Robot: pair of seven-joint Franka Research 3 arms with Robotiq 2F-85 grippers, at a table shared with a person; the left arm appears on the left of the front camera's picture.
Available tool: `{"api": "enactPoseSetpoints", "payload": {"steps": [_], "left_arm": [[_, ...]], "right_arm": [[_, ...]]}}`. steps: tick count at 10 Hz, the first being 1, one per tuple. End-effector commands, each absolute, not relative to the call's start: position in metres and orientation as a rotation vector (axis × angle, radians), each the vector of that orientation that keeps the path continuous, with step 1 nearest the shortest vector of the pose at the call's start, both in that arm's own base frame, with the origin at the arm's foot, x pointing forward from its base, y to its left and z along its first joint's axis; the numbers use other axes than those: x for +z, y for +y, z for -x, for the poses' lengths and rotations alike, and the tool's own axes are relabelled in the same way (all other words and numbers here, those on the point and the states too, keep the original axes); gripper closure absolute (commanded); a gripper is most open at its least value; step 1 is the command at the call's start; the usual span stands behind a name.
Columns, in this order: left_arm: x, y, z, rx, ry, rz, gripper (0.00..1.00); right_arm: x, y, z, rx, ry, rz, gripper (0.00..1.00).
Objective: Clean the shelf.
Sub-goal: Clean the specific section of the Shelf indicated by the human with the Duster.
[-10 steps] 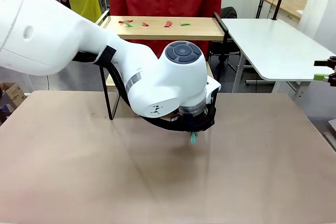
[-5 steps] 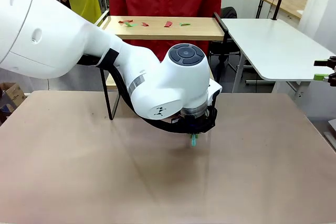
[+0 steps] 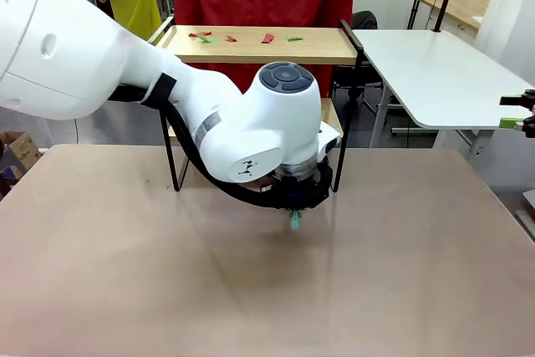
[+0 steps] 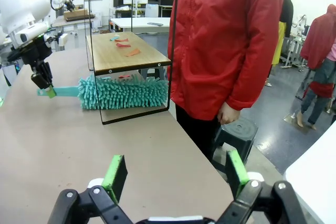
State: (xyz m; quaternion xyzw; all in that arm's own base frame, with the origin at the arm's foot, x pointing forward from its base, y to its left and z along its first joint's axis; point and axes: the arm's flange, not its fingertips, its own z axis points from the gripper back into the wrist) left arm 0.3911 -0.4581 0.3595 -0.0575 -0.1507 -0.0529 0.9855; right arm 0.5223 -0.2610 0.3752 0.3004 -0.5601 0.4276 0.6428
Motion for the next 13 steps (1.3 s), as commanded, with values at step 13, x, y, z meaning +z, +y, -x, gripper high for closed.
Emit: {"api": "enactPoseSetpoints", "payload": {"steps": [13], "left_arm": [[0.368, -0.246, -0.404, 0.075, -0.310, -0.133, 0.87]], "right_arm": [[0.378, -0.258, -0.522, 0.979, -1.277, -0.684, 0.00]]}}
